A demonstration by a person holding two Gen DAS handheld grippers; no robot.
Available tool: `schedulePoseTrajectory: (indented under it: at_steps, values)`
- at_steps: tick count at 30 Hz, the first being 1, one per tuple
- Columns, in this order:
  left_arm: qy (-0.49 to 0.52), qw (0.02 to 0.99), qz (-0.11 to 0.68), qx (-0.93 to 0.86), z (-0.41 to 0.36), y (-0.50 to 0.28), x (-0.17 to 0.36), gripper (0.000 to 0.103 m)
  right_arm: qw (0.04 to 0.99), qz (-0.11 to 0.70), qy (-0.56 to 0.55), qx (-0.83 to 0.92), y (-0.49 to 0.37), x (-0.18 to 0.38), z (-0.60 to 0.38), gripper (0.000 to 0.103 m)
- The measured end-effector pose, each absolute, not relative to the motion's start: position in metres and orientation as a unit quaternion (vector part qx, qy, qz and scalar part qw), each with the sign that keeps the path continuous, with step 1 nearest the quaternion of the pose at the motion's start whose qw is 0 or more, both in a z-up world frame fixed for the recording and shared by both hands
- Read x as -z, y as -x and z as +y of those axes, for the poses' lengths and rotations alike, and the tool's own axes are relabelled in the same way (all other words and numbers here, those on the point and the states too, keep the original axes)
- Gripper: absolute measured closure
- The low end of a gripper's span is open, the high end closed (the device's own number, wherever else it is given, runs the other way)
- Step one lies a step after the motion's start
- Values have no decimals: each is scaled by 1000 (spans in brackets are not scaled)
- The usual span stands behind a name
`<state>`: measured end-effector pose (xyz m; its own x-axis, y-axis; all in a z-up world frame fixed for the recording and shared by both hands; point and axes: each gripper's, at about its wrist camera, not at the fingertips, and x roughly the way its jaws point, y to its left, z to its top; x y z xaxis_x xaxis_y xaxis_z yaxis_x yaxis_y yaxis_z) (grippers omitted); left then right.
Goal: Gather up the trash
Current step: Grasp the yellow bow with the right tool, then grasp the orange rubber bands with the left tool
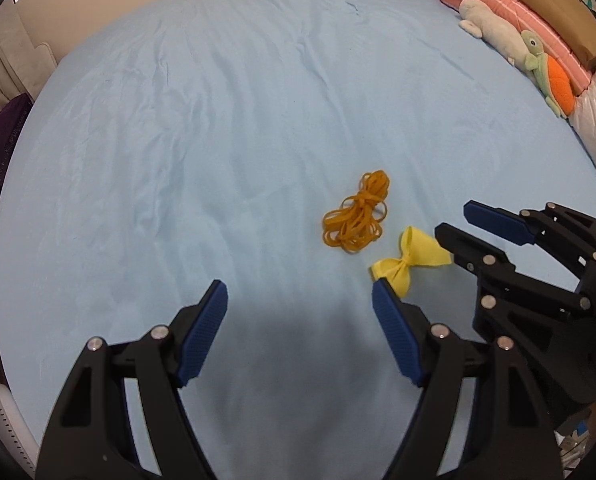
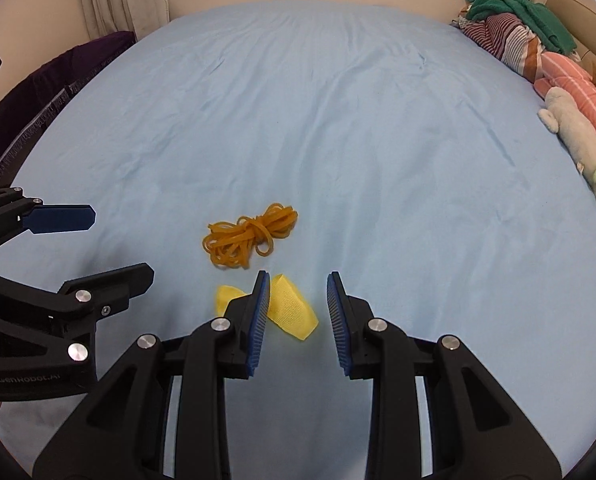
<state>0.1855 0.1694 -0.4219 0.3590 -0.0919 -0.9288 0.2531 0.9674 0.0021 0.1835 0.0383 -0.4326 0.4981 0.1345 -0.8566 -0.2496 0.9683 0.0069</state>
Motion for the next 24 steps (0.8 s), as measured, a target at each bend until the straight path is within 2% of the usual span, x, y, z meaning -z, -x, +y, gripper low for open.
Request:
schedulePoseTrajectory:
  at_steps: [8, 9, 10, 11, 24]
  values:
    - [-77, 814, 564, 115, 167, -192, 455, 28, 858, 496, 51, -121, -182, 471, 38, 75]
    - [-77, 814, 565, 116, 167, -192, 457, 28, 859, 495, 50, -122, -181, 472, 40, 78]
    - [-77, 813, 565, 117, 166, -193, 457, 28, 859, 494, 48, -125, -182, 472, 39, 91]
    - [-76, 813, 565, 119, 164, -195, 457, 28, 858, 495, 48, -129, -182, 472, 40, 99]
    - [-89, 823, 541, 152, 130, -230, 445, 28, 884, 457, 44, -89, -215, 438, 6, 101]
